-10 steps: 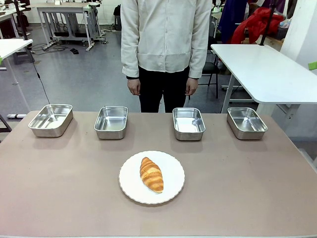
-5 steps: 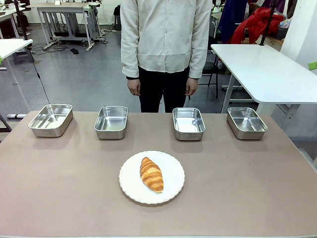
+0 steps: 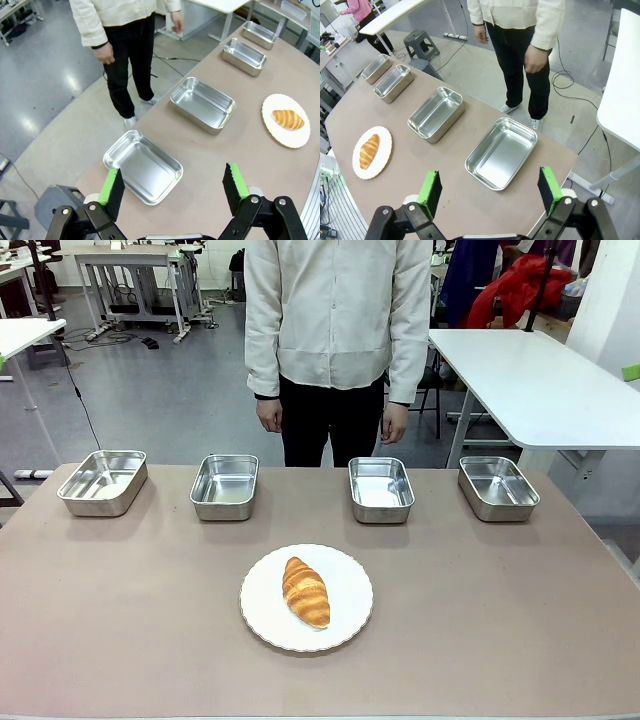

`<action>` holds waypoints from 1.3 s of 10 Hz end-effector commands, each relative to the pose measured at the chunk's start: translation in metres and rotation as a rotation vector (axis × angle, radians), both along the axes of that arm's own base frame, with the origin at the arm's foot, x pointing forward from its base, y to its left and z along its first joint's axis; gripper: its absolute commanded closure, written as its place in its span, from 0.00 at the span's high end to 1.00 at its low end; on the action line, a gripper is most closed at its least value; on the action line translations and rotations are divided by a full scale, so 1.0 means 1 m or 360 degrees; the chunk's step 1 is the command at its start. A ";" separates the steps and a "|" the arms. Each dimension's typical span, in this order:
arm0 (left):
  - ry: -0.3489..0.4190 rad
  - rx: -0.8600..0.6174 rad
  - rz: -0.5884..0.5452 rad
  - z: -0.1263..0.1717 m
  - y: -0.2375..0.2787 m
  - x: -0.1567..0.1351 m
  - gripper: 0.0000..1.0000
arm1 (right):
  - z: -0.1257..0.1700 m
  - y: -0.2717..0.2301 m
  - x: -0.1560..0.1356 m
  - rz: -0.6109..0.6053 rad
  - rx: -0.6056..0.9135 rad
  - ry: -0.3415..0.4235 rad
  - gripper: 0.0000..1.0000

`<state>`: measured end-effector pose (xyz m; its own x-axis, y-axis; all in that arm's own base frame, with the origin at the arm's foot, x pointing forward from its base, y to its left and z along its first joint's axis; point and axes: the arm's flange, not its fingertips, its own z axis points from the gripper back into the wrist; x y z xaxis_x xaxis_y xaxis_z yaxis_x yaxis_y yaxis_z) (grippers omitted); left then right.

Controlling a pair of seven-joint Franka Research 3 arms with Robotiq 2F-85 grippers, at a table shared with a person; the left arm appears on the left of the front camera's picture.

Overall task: Place the bread in the container.
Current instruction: Place the Butter Roll into the Airtight Container indicated by the human.

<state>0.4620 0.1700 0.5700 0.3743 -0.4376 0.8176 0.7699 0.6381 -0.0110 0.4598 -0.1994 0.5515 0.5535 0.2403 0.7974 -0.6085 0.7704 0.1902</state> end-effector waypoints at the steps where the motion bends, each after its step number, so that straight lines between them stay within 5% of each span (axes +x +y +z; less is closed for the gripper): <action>1: -0.0007 0.0001 -0.0015 0.000 0.001 -0.001 1.00 | 0.001 0.001 0.000 0.0002 0.0002 -0.0004 1.00; 13: -0.0007 0.0001 -0.0015 0.000 0.001 -0.001 1.00 | 0.001 0.001 0.000 0.0002 0.0002 -0.0004 1.00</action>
